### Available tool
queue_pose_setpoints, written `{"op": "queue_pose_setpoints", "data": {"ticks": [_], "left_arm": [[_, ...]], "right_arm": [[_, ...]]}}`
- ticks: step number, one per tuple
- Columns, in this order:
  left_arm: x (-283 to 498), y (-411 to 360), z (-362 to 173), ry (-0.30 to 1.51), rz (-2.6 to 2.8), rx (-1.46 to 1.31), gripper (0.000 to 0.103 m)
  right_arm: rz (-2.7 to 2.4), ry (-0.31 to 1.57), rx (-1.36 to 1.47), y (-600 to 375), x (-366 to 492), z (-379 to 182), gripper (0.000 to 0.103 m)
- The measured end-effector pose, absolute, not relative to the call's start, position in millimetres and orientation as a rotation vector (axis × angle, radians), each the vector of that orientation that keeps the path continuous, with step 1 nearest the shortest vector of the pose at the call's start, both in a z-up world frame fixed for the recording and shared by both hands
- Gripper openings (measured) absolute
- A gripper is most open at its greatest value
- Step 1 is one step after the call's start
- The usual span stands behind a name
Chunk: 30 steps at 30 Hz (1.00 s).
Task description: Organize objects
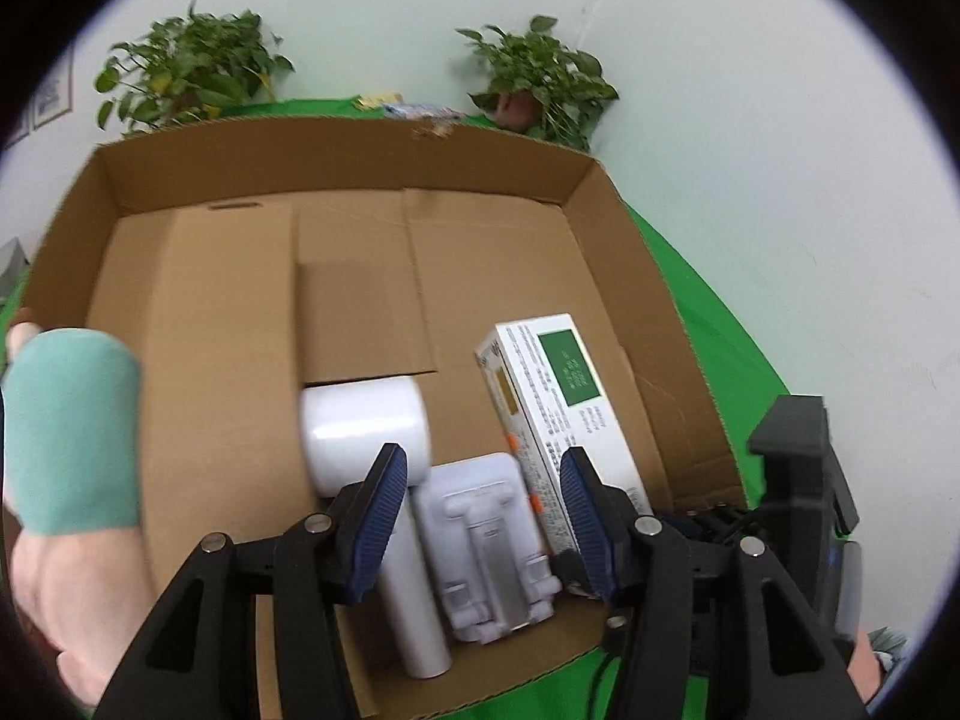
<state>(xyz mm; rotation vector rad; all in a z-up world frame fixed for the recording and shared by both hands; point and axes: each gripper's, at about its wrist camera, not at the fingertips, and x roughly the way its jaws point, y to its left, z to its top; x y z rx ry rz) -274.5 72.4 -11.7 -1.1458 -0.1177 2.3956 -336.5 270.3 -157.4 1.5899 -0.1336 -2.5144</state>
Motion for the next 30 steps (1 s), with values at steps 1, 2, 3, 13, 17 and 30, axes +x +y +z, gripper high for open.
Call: {"op": "queue_pose_setpoints", "data": {"ticks": [1, 2, 3, 13, 17, 30], "left_arm": [[-269, 66, -10, -0.113, 2.427, -1.126, 0.052], [-265, 62, -7, -0.108, 2.465, -1.101, 0.052], [-266, 60, -6, -0.106, 2.494, -1.082, 0.053], [-226, 24, -7, -0.06, 2.722, -0.941, 0.065], [-224, 15, -17, -0.071, 2.73, -0.982, 0.065], [-222, 2, -29, -0.083, 2.741, -1.0, 0.065]], "right_arm": [[-2.528, -0.14, 1.575, 270, -335, -154, 0.068], [-2.539, -0.148, 1.56, 271, -332, -152, 0.074], [-2.548, -0.166, 1.531, 270, -329, -148, 0.078], [-2.652, -0.158, 1.249, 263, -270, -122, 0.102], [-2.65, -0.161, 1.293, 268, -267, -108, 0.102], [-2.617, -0.067, 1.452, 266, -305, -129, 0.061]]}}
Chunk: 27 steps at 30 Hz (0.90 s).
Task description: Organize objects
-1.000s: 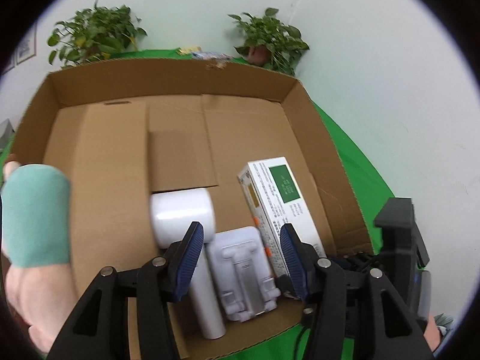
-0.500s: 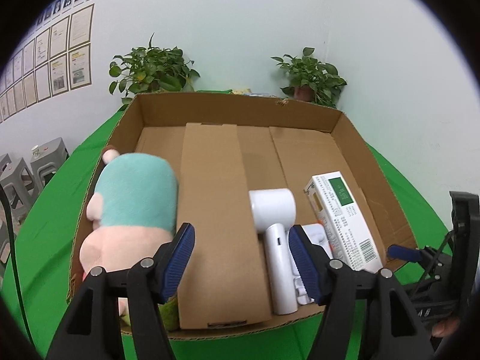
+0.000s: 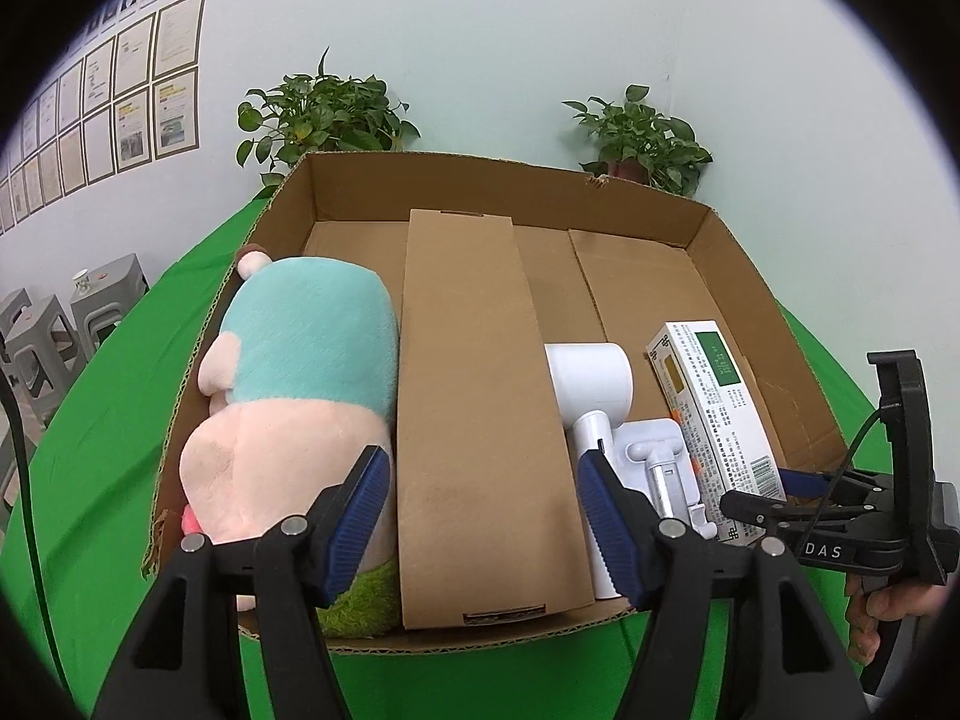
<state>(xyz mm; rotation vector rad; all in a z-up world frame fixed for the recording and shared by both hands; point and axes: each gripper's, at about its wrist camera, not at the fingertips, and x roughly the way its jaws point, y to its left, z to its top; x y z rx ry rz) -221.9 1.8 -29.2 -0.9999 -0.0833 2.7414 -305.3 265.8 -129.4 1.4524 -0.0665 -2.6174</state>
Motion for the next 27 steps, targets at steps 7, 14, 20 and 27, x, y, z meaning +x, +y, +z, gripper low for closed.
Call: {"op": "queue_pose_setpoints", "data": {"ticks": [7, 14, 20, 27], "left_arm": [[-218, 0, -28, -0.094, 2.747, -0.98, 0.065], [-214, 1, -26, -0.106, 2.801, -0.92, 0.08], [-203, 9, -30, -0.051, 2.859, -0.814, 0.083], [-206, 22, -55, -0.004, 2.879, -0.835, 0.083]], "right_arm": [[-2.62, -0.09, 1.497, 267, -302, -128, 0.063], [-2.758, -0.066, 1.221, 259, -268, -101, 0.102], [-2.918, 0.007, 0.887, 241, -229, -89, 0.102], [-2.984, -0.041, 0.812, 238, -214, -106, 0.102]]}}
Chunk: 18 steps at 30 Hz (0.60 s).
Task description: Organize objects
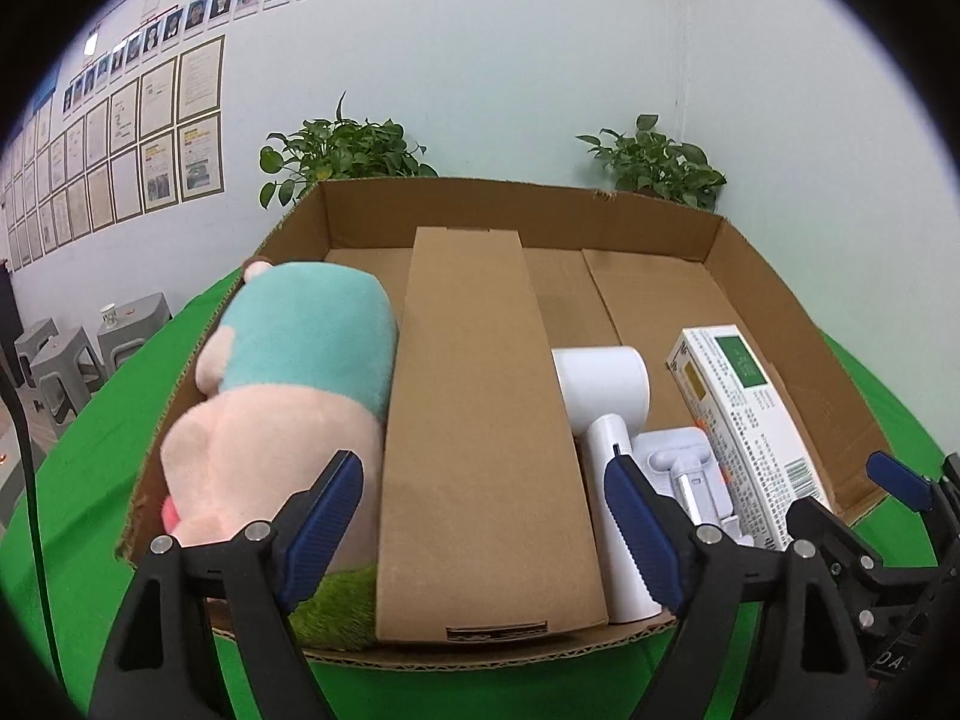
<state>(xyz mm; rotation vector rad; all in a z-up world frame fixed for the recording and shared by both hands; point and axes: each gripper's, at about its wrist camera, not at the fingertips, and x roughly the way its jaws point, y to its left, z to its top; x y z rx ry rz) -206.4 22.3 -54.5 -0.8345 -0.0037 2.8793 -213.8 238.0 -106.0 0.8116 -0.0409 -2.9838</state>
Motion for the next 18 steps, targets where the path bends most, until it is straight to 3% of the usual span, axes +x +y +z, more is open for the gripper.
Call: {"op": "queue_pose_setpoints", "data": {"ticks": [18], "left_arm": [[-206, 33, -76, 0.049, 2.894, -0.836, 0.089]], "right_arm": [[-2.994, -0.026, 0.869, 233, -226, -120, 0.103]]}}
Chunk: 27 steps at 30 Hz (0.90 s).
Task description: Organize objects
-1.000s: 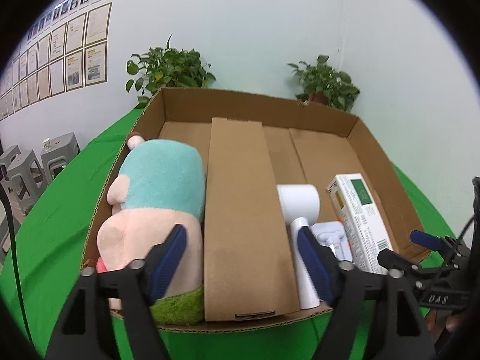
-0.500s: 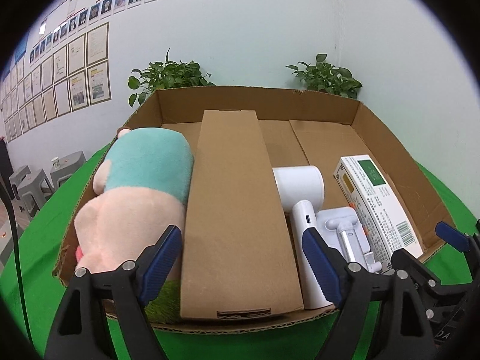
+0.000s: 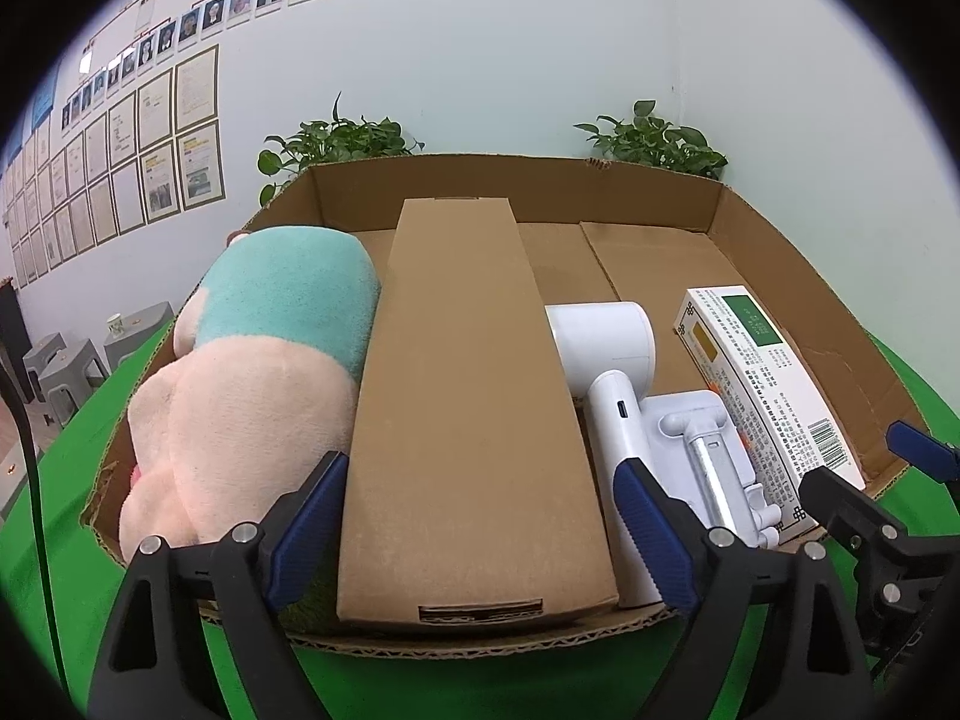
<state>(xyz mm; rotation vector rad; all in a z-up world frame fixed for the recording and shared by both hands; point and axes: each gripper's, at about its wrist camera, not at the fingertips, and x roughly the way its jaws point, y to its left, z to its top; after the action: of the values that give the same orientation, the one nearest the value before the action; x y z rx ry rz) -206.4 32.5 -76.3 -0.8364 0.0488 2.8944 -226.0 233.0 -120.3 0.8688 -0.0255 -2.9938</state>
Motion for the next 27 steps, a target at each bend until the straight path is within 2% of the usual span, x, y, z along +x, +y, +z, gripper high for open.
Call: {"op": "queue_pose_setpoints", "data": {"ticks": [27], "left_arm": [[-207.9, 34.6, -77.3, 0.053, 2.891, -0.859, 0.089]], "right_arm": [[-2.996, -0.022, 0.879, 223.9, -234.6, -122.4, 0.103]]}}
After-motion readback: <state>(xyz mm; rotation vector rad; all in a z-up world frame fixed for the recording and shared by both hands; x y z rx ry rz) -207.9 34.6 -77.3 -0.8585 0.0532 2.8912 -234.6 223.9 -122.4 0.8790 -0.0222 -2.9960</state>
